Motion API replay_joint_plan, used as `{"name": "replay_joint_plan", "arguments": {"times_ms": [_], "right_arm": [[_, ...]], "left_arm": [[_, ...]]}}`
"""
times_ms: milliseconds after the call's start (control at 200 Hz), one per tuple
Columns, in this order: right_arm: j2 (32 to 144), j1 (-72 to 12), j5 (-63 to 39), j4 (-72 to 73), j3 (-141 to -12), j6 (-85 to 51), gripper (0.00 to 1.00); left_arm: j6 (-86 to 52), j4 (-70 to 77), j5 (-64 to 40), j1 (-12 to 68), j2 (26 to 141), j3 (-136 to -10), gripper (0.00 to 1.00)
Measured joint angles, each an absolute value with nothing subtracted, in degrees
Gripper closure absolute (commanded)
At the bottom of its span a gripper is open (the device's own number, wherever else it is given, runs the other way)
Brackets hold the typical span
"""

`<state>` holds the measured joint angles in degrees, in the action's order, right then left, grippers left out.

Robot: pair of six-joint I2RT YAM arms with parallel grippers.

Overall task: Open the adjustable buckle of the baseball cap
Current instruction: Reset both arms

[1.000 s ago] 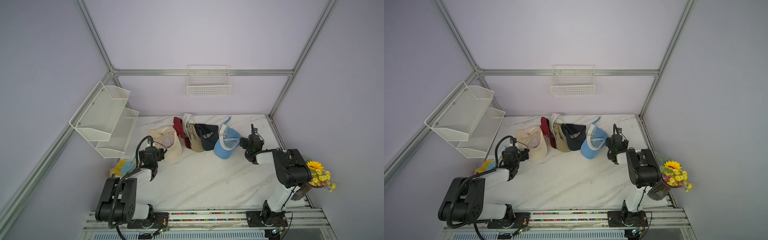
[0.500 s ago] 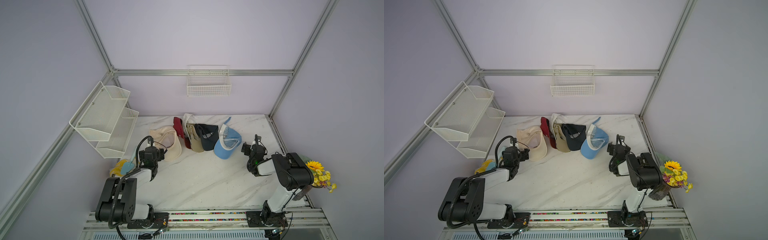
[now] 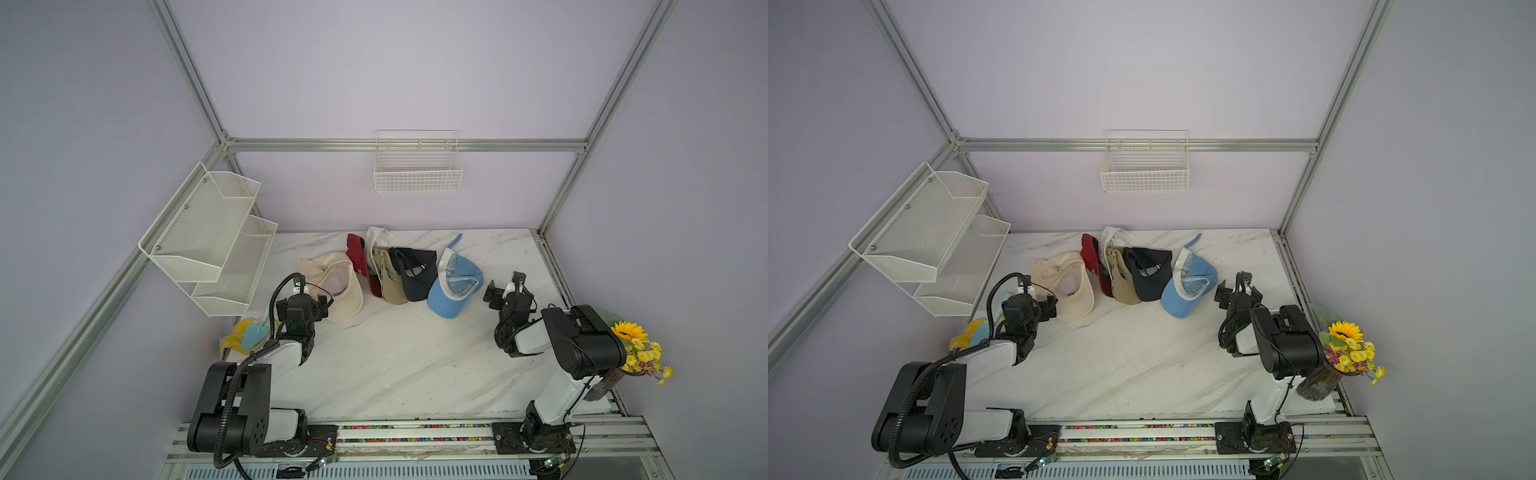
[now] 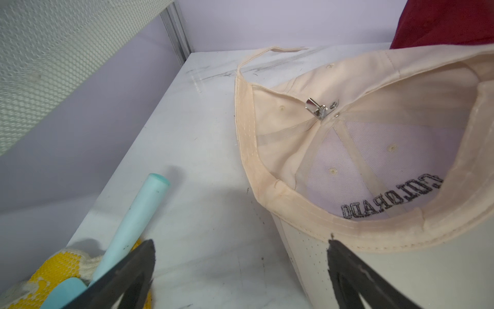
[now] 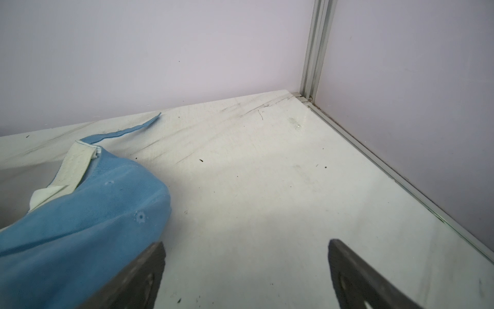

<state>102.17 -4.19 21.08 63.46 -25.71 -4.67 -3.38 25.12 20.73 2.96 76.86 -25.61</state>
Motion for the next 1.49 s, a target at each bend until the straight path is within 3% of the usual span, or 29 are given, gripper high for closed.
{"name": "replay_joint_plan", "arguments": {"times_ms": [825, 1230, 1495], "right_arm": [[102.17, -4.19, 21.08, 63.51, -25.71, -4.67, 0.03], [102.17, -4.19, 21.08, 63.51, -25.71, -4.67, 0.03], [102.17, -4.19, 21.08, 63.51, -25.71, -4.67, 0.03]], "left_arm": [[-2.2, 28.73, 20.56, 2.96, 84.42, -27.38, 0.0], [-1.8, 45.91, 19.29, 2.39, 89.12, -23.11, 0.0], [-1.8, 49.06, 18.63, 2.31, 89.91, -22.68, 0.0]]}}
